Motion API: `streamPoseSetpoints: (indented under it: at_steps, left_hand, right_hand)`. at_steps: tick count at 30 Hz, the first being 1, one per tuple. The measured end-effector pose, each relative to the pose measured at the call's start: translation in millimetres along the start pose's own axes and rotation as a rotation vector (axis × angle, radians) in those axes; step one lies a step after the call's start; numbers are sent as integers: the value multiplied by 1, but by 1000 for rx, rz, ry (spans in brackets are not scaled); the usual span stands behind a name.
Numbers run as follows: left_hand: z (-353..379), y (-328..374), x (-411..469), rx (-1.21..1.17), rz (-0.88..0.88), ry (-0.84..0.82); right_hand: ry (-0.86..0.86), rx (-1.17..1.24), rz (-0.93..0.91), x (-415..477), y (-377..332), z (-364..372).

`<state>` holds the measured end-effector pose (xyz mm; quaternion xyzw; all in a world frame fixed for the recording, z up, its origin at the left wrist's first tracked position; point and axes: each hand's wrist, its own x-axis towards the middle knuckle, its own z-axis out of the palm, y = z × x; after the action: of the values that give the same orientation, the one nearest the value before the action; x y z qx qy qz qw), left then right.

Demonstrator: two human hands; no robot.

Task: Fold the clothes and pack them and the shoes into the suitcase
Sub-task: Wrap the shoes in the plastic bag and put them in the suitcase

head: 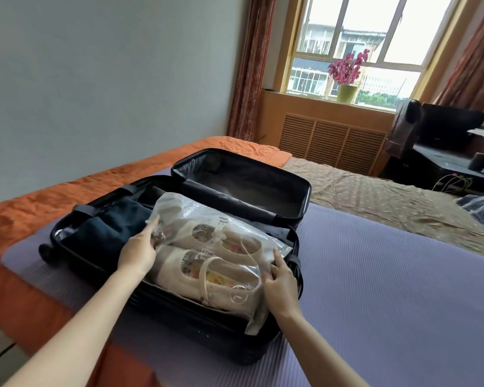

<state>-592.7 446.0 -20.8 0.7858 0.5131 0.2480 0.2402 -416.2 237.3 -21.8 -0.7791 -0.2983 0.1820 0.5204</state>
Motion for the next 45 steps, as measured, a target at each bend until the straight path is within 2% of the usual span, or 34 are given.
streamPoseSetpoints:
  at_steps: [2,5,7,10,12,15,18,25,45]
  left_hand:
    - [1,1,5,13,15,-36]
    - [-4,5,10,1,-57,-69]
    - [-10,11,7,15,-59,20]
    - [-14,23,9,178,193,238]
    - [-8,28,20,215,310,129]
    - [9,25,35,238,237,-181]
    - [25,13,37,280,172,-301]
    - [32,3,45,189,193,-297]
    - [43,-3,48,280,249,-241]
  right_hand:
    - [-12,4,-8,-2,-3,0]
    - [20,-76,-91,-3,-11,1]
    - [-22,-170,-228,1,-19,-1]
    - [-189,-392,-326,13,-27,2]
    - [-279,-485,-331,22,-28,7]
    - [-368,-626,-322,30,-23,14]
    - [-379,-719,-315,30,-14,20]
    - [-388,-749,-274,32,-7,29]
    - [-397,-782,-243,33,-1,35]
